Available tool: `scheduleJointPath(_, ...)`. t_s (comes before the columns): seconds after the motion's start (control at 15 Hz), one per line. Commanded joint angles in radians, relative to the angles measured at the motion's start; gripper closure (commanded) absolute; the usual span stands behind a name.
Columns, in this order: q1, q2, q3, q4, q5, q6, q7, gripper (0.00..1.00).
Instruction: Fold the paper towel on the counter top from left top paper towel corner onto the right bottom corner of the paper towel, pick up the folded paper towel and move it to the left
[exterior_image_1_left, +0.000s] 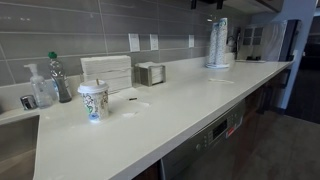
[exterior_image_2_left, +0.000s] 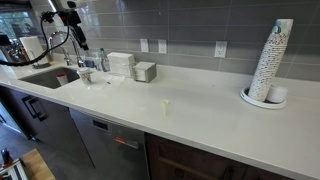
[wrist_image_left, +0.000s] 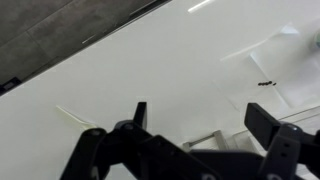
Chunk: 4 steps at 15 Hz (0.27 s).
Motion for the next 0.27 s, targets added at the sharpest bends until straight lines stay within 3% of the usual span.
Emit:
scheduleJointPath(0.0, -0.049, -0.001, 0.043, 0.002, 0.013, -0.002, -0.01, 0.0)
scheduleJointPath(0.2, -0.049, -0.001, 0.043, 0.0, 0.013, 0.001, -0.01, 0.0)
